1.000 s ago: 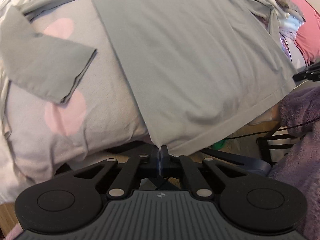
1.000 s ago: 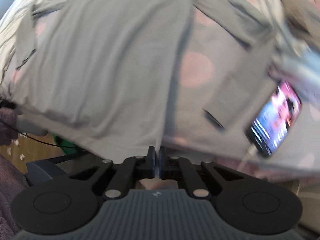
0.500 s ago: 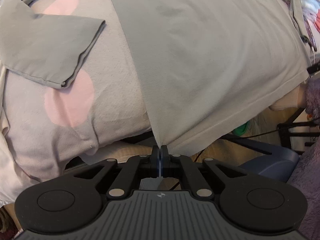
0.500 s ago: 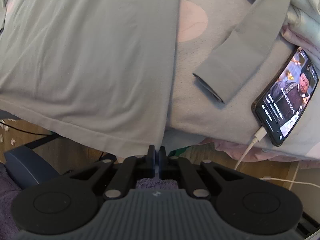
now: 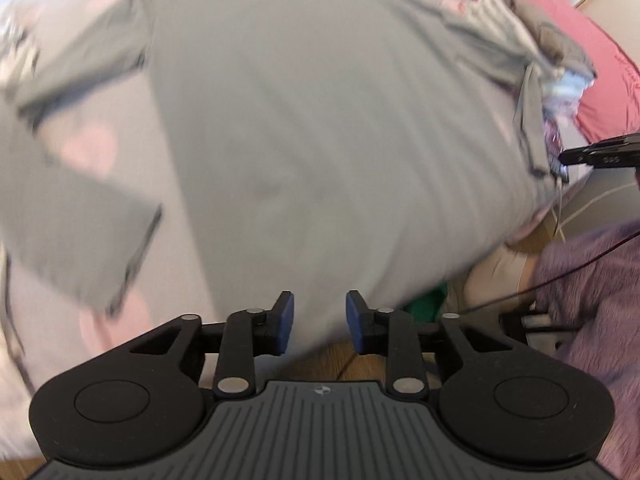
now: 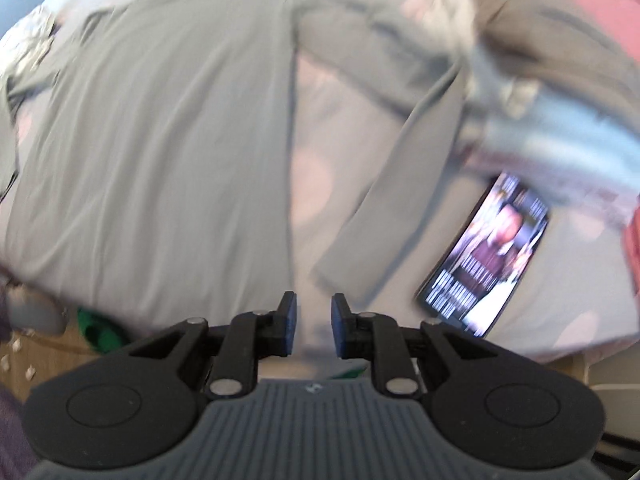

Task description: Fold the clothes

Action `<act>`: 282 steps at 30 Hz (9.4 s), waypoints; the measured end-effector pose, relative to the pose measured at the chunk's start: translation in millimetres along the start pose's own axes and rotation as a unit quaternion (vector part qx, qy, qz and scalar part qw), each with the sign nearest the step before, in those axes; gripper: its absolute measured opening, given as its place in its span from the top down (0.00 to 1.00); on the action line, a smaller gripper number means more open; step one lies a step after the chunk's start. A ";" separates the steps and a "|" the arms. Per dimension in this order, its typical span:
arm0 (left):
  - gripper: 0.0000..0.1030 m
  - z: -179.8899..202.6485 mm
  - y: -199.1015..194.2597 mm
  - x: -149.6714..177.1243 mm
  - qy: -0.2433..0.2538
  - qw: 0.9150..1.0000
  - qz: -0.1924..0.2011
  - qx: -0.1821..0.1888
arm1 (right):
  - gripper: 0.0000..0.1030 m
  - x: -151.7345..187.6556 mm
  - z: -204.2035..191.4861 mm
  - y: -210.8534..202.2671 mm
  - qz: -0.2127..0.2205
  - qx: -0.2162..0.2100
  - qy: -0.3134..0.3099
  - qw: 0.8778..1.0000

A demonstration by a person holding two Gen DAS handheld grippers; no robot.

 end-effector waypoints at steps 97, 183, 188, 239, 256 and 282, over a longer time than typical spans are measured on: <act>1.00 -11.5 -91.0 -143.6 -0.008 0.924 0.378 0.057 | 0.52 -69.4 -45.7 37.0 0.094 -0.046 -0.046 0.993; 0.98 117.2 -38.0 -55.2 0.027 0.907 0.154 0.391 | 0.90 -184.9 -8.7 123.9 0.079 -0.028 0.128 0.988; 0.98 123.3 3.4 -42.1 0.000 0.917 0.100 0.387 | 0.89 -182.7 -6.3 125.0 0.076 -0.035 0.127 0.988; 0.77 18.0 72.9 -21.4 -0.188 0.950 0.189 0.162 | 0.67 49.5 -109.3 -5.9 0.163 -0.077 -0.060 0.982; 0.61 34.7 91.0 -19.9 -0.109 0.966 0.142 0.184 | 0.66 54.1 -173.4 -17.0 0.232 -0.080 -0.257 0.935; 0.95 107.5 35.5 -16.6 0.134 0.953 0.138 0.235 | 0.94 86.4 -167.5 -33.0 0.298 -0.012 -0.497 0.815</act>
Point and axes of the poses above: each gripper's, at about its wrist camera, not at the fingertips, and y roughly the way its jaws point, z to its right, x to its underside, the point moved 2 cm from there along y, roughly the way its jaws point, and after that the axes turned 12 degrees about x, right-handed, at the moved point
